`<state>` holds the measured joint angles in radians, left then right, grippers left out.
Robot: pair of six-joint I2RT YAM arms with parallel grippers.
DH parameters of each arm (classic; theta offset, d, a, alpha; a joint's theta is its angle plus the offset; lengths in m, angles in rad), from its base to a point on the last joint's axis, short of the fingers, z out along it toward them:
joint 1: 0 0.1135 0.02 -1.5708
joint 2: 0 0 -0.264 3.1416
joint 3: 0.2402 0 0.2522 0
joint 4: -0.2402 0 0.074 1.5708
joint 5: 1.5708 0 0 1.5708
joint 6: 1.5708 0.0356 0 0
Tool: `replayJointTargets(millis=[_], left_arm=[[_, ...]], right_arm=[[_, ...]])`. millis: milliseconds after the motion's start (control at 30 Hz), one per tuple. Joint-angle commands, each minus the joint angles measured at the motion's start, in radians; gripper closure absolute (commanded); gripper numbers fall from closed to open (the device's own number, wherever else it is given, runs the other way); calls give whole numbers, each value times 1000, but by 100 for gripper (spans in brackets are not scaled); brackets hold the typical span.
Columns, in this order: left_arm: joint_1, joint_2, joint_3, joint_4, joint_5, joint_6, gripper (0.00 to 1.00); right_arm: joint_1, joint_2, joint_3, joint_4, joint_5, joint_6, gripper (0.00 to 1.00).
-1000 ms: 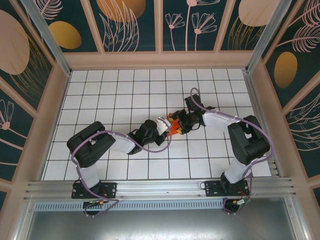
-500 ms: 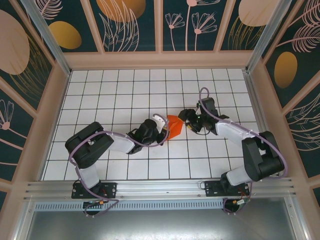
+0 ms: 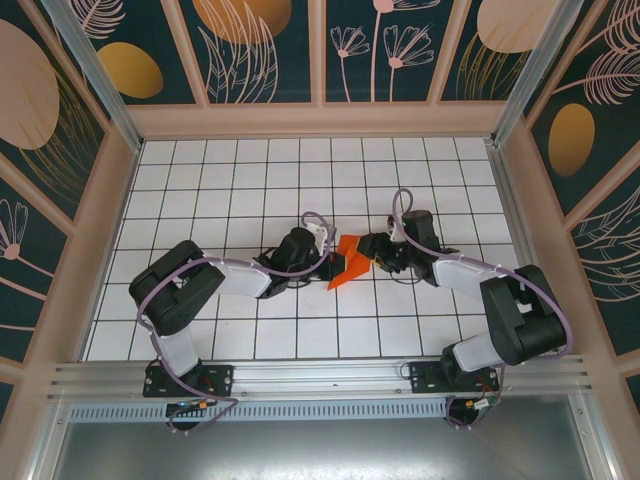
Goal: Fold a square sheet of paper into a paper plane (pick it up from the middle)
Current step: Fourth fold the wing at the center of the table.
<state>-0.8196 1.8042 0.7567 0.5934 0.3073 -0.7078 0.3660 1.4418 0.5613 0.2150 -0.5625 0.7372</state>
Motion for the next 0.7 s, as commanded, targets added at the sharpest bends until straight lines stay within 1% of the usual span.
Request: replayJointTargets(millis=[0,100,167,233,367,500,667], left_arm=[[7,27,-25,79,39,-121,100],[14,39,-58,149,44,-187,100],[15,44,-73,182,48,-213,100],[16,46,-89,215,49,-236,100],[17,44,-102,227,37,-249,100],[18,47,-106,233,33,-254,100],[17,52,-103,241,36,-256,100]], right_arm=[[-5,10,-18,71,-31,-24,51],[-4,26,-20,84,-50,-24,53],[-4,38,-20,90,-53,-21,53],[-4,59,-11,95,-64,-18,56],[-3,98,-2,117,-82,1,58],[5,128,14,123,-101,14,58],[13,150,35,88,-78,28,57]])
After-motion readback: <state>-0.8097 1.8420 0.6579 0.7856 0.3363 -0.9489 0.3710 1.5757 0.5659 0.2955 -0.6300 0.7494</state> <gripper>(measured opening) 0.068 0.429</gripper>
